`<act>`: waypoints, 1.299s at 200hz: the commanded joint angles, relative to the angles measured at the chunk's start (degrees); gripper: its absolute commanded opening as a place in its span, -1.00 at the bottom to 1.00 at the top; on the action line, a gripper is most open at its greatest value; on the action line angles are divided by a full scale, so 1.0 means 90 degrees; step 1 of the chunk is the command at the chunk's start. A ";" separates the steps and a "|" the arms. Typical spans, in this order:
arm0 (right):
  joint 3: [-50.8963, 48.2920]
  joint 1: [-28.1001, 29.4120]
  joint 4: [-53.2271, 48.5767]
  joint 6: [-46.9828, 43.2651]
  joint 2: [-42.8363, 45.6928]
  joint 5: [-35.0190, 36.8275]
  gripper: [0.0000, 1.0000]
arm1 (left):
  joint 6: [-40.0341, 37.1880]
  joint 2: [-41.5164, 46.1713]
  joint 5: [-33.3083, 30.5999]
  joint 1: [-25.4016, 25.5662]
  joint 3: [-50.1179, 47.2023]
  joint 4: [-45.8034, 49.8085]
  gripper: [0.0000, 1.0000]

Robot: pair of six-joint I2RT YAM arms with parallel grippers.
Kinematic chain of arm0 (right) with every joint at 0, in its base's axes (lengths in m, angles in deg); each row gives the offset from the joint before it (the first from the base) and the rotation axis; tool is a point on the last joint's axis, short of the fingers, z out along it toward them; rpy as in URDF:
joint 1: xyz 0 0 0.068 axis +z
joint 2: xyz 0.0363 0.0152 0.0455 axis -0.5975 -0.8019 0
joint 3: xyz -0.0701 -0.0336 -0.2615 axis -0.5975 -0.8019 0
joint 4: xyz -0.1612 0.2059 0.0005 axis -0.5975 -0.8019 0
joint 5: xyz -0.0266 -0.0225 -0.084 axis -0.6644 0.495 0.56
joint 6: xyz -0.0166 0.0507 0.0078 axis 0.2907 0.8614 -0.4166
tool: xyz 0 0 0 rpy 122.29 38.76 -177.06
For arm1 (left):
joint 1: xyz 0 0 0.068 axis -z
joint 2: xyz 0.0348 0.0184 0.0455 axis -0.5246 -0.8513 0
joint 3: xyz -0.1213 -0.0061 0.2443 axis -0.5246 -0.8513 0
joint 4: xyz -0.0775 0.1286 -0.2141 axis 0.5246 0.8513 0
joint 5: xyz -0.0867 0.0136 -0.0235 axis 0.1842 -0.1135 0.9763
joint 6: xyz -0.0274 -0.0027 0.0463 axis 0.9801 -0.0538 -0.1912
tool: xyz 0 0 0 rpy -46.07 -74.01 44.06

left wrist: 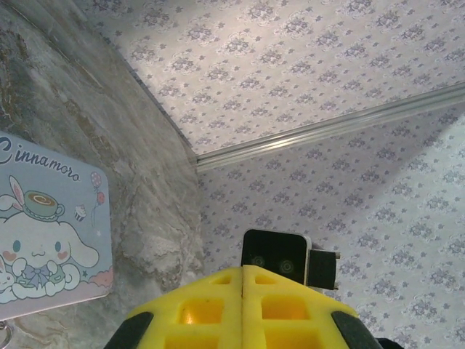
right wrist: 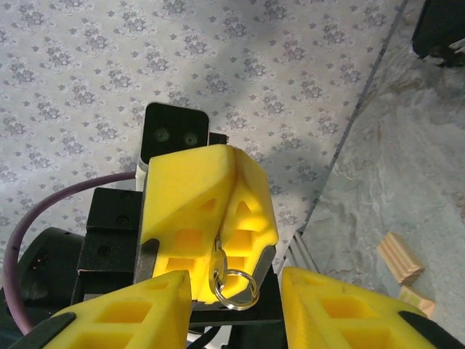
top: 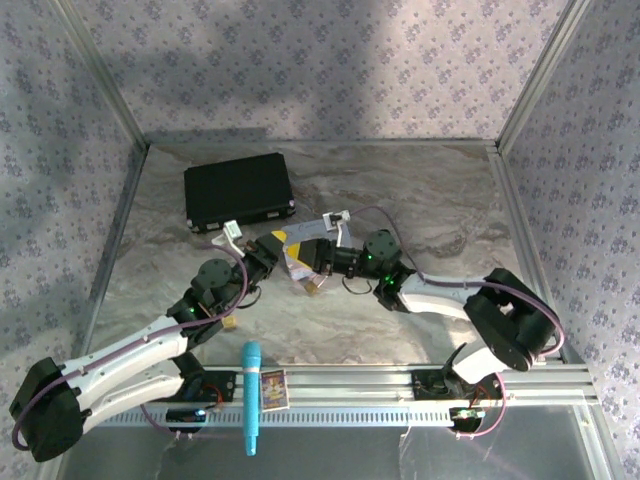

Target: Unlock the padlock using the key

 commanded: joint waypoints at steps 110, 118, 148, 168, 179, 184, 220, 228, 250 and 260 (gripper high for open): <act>0.0223 0.0071 0.0833 0.0343 -0.0374 -0.0033 -0.66 | -0.0043 -0.0045 -0.0163 0.0056 -0.0004 -0.0258 -1.00; 0.0186 0.0061 0.0844 0.0350 -0.0366 -0.0023 -0.74 | -0.0035 -0.0047 -0.0187 0.0056 -0.0014 -0.0246 -1.00; 0.0061 -0.0020 0.0916 0.0376 -0.0306 0.0047 -0.97 | 0.0004 -0.0040 -0.0230 0.0052 -0.0053 -0.0167 -1.00; -0.0074 -0.0149 0.0893 0.0389 -0.0186 0.0057 -1.00 | 0.0062 -0.0021 -0.0272 0.0048 -0.0078 -0.0018 -1.00; -0.0138 -0.0213 0.0827 0.0375 -0.0090 0.0034 -1.00 | 0.0067 -0.0010 -0.0293 0.0044 -0.0102 0.0019 -1.00; -0.0171 -0.0248 0.0778 0.0371 -0.0051 0.0021 -1.00 | 0.0081 0.0015 -0.0313 0.0046 -0.0112 0.0062 -1.00; -0.0244 -0.0358 0.0502 0.0264 0.0096 -0.0074 -1.00 | 0.0139 -0.0019 -0.0333 0.0044 -0.0158 0.0224 -0.61; -0.0258 -0.0355 0.0472 0.0268 0.0094 -0.0079 -1.00 | 0.0149 -0.0024 -0.0331 0.0045 -0.0166 0.0230 -0.40; -0.0347 -0.0430 0.0297 0.0264 0.0144 -0.0128 -1.00 | 0.0108 0.0055 -0.0359 0.0012 -0.0137 0.0411 0.05; -0.0413 -0.0481 0.0200 0.0249 0.0190 -0.0147 -1.00 | 0.0002 0.0118 -0.0354 -0.0026 -0.0056 0.0682 0.20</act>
